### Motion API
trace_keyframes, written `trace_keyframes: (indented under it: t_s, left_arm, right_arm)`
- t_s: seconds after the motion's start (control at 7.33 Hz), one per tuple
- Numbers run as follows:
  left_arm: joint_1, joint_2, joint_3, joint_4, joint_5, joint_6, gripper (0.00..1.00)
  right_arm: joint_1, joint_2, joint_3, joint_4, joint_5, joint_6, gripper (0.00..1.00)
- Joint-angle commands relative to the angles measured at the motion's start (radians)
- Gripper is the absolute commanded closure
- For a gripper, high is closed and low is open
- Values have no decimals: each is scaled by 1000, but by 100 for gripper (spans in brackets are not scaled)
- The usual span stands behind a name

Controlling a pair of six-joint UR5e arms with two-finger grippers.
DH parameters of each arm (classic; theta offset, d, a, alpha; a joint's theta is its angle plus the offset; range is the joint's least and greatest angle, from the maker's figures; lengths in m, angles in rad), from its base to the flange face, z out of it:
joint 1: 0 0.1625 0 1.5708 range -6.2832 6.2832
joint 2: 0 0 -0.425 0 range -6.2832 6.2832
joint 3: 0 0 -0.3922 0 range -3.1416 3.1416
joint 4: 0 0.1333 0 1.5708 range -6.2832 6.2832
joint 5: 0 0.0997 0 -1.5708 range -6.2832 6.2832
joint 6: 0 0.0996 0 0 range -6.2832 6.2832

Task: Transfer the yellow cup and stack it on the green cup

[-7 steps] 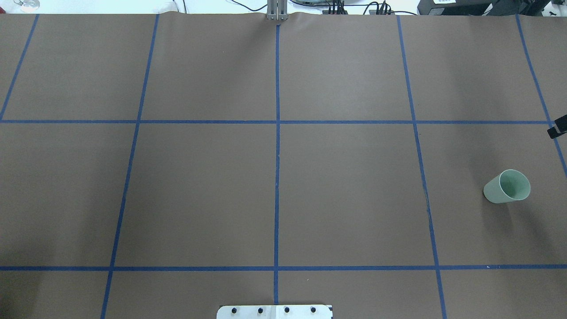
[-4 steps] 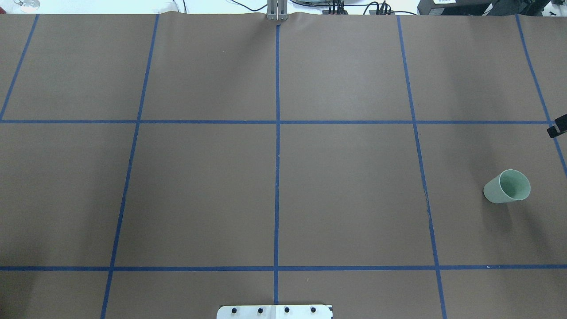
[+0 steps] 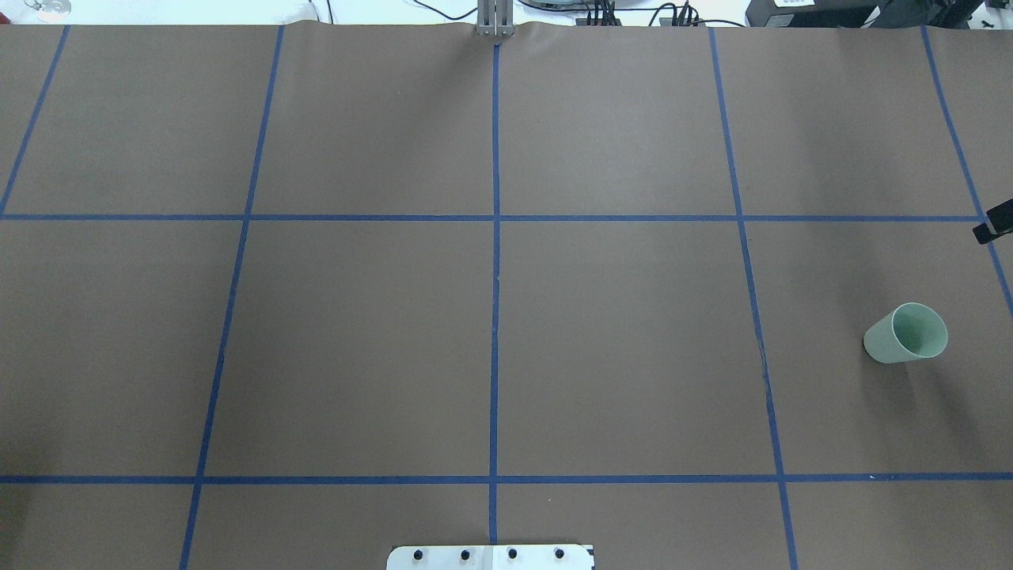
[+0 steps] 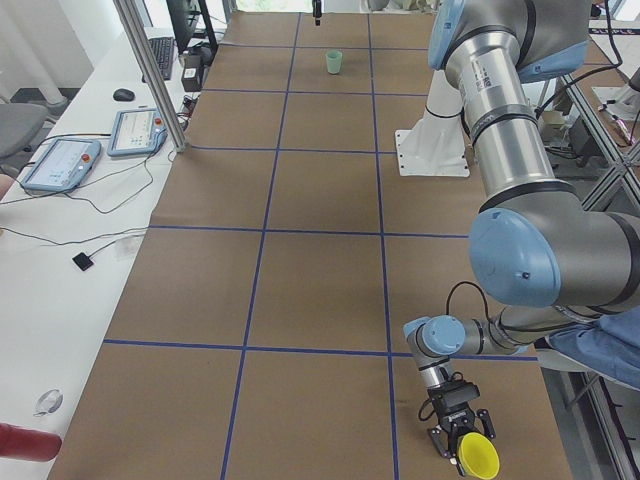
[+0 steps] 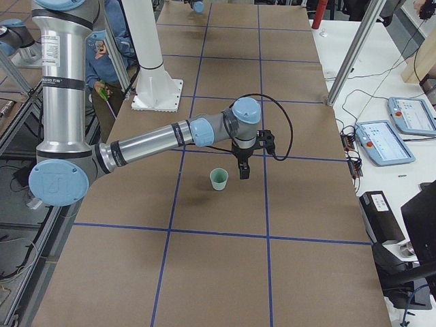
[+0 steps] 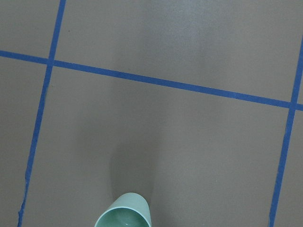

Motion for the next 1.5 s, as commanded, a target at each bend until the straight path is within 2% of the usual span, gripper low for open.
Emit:
trace_keyframes:
  t_s: [0.0, 0.27, 0.55, 0.82, 1.09, 1.23, 1.36]
  left_arm:
    - [2, 53, 17, -61, 113, 76, 100]
    - [-31, 62, 11, -59, 119, 254, 100]
    - [-78, 38, -45, 11, 115, 411, 100]
    - [-81, -19, -104, 179, 115, 427, 100]
    - [-98, -21, -145, 316, 119, 410, 100]
    - [-113, -19, -215, 376, 118, 410, 100]
    - [-133, -28, -336, 478, 116, 417, 100]
  right_arm:
    - [-6, 25, -30, -1, 4, 0, 0]
    - [-6, 27, -35, -1, 68, 0, 0]
    - [-6, 50, -67, -3, 93, 2, 0]
    - [-6, 81, -104, -4, 114, 3, 0]
    - [-3, 87, -99, -3, 148, 8, 0]
    - [2, 81, -93, -3, 157, 9, 0]
    - [2, 78, -93, -3, 158, 9, 0]
